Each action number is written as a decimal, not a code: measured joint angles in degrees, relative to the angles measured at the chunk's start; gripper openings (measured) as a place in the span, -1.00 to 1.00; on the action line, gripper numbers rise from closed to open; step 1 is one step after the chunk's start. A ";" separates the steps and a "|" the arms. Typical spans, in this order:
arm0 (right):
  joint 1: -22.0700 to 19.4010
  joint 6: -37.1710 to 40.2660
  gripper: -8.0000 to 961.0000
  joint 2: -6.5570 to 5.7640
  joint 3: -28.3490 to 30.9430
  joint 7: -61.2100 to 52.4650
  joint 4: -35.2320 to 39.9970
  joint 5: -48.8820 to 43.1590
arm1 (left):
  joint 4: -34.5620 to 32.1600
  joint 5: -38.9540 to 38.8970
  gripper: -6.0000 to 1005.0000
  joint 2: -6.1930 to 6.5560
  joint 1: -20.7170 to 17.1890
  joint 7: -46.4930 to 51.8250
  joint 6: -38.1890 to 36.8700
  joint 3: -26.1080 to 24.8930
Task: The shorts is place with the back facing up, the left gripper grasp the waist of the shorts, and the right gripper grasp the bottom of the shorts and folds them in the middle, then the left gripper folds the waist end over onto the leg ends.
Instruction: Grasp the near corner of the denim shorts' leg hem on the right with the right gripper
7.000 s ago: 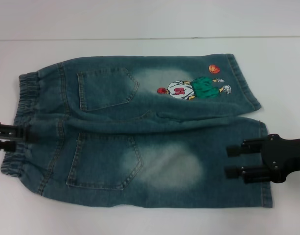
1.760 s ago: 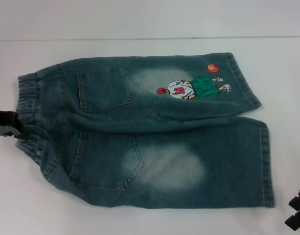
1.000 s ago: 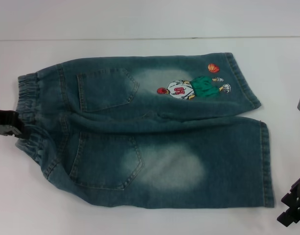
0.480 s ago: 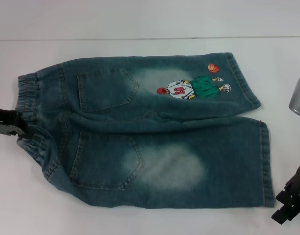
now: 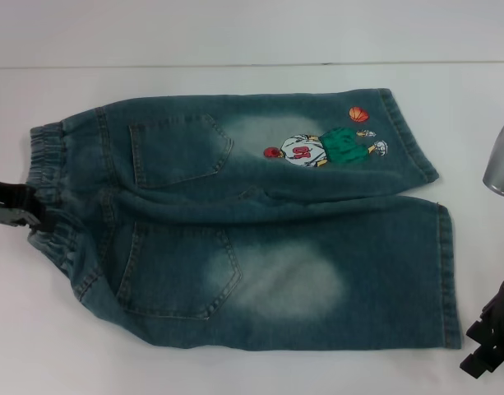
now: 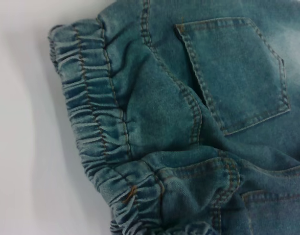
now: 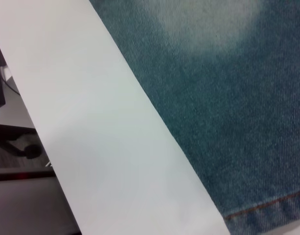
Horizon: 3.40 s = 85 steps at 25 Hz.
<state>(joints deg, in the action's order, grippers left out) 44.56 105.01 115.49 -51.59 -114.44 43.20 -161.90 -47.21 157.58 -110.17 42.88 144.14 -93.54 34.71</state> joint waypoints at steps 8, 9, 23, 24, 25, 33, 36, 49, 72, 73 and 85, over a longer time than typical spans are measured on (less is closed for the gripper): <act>0.16 -0.15 0.36 0.23 -1.59 -0.41 -0.08 0.00 | 0.03 0.00 -0.93 0.04 0.01 0.00 0.25 0.00; 0.19 -0.17 0.35 0.25 -1.59 -0.42 -0.11 0.00 | 0.04 0.00 -0.93 0.05 0.01 0.00 0.29 0.00; 1.29 -1.76 0.30 0.36 -2.29 -0.76 -1.98 0.01 | 0.09 0.00 -0.93 -0.02 0.01 0.00 0.29 0.00; 1.41 -1.92 0.30 0.36 -2.29 -0.77 -2.18 0.01 | 0.08 0.00 -0.93 -0.03 0.01 0.00 0.29 0.00; 1.52 -2.12 0.30 0.36 -2.29 -0.77 -2.39 0.01 | 0.07 0.00 -0.93 -0.04 -0.01 0.00 0.30 0.00; 2.14 -2.86 0.27 0.35 -1.93 -0.77 -2.52 0.47 | 0.08 0.00 -0.93 -0.05 -0.16 -0.04 0.35 0.00; 2.45 -3.24 0.26 0.55 -1.83 -0.66 -2.52 0.73 | 0.10 0.00 -0.93 -0.05 -0.17 -0.05 0.38 0.00; 2.79 -2.93 0.21 0.71 -1.90 0.09 -1.81 3.49 | 0.27 -0.07 -0.93 -0.05 -0.35 -0.09 0.91 0.00; 3.55 -3.59 0.13 1.09 -2.15 0.76 -1.82 3.61 | 0.43 -0.48 -0.93 -0.04 -0.41 -0.14 1.02 0.00; 3.54 -3.52 0.12 1.09 -2.18 0.78 -1.82 3.57 | 0.43 -0.48 -0.93 -0.04 -0.44 -0.15 1.05 0.00; 3.16 -4.71 -0.14 1.06 -1.92 2.08 -0.99 3.47 | 0.45 -0.47 -0.93 0.05 -0.52 -0.17 1.19 0.00</act>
<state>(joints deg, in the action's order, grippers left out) 47.73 100.30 116.54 -53.51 -112.35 42.21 -158.43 -46.75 157.11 -110.12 42.36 143.96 -92.36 34.72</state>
